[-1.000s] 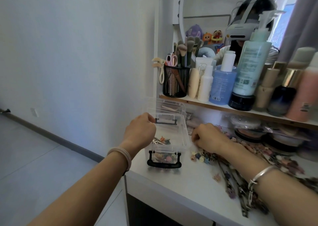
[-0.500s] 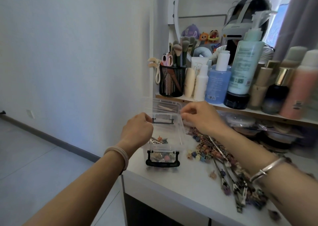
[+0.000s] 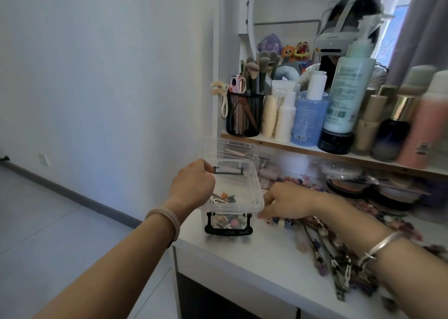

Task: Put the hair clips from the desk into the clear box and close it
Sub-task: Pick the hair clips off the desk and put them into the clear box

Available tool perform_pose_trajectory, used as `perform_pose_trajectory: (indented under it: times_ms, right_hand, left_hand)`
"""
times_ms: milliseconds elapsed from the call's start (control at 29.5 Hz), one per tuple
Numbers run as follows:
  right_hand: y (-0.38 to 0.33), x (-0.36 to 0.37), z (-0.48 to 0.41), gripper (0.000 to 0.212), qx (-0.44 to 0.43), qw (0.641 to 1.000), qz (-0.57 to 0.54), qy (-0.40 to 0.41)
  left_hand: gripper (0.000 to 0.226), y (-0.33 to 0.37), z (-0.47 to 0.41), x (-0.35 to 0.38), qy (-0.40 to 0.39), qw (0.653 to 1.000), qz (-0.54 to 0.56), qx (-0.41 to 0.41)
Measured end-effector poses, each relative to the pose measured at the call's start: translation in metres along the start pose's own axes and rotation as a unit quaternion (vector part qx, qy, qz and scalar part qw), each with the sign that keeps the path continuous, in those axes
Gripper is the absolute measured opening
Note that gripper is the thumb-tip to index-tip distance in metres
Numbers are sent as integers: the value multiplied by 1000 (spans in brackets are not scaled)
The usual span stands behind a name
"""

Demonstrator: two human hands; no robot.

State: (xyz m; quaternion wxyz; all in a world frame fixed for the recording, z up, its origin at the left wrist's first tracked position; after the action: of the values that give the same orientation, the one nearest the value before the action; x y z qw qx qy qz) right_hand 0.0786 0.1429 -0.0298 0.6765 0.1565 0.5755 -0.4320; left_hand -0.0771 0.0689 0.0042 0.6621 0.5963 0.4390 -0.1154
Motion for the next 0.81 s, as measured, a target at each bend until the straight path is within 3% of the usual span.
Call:
perform_pose_trajectory:
  times_ms: [102,305,372,474,542,643,745,813]
  right_hand:
    - [-2,2,3,29,-12,999,50,5]
    - [0,-1,-1,18,-35,996,23,77]
    - [0,-18,2,18,-34,985,-16,170]
    - [-7,-52,17,13,-43,928,-162,333]
    - [-20,-59,20,14,-84,919,-234,305]
    - [-30,-55,18,21,-112,948,-192,230]
    - [-13,-55,22,12,-65,951,-174,247]
    - [-4,-36,22,16,-29,981,-113,152]
  left_hand:
    - [38,1,0,0,-1,1000,0,1]
    - [37,1,0,1,-1,1000,0,3]
    - [37,1,0,1,-1,1000,1,4]
    - [37,1,0,1,-2,1000,2,4]
    - [37,1,-1,1,-1,1000,2,3]
    - [36,1,0,1,-1,1000,4,4]
    - [37,2,0,1,0,1000,7,5]
    - [38,2,0,1,2,1000,6,4]
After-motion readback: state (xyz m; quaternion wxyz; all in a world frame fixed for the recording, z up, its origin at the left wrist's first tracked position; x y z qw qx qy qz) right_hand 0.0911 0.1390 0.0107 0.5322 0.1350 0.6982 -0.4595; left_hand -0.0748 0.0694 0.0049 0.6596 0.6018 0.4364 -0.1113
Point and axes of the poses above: each hand's wrist, its own z-axis away from the middle knuckle, its own x-axis out of the palm, y = z × x, the point moved 5 cm from there along -z, towards the middle knuckle, and after that the axes turned 1 degree about -y, right-handed, at the moved point
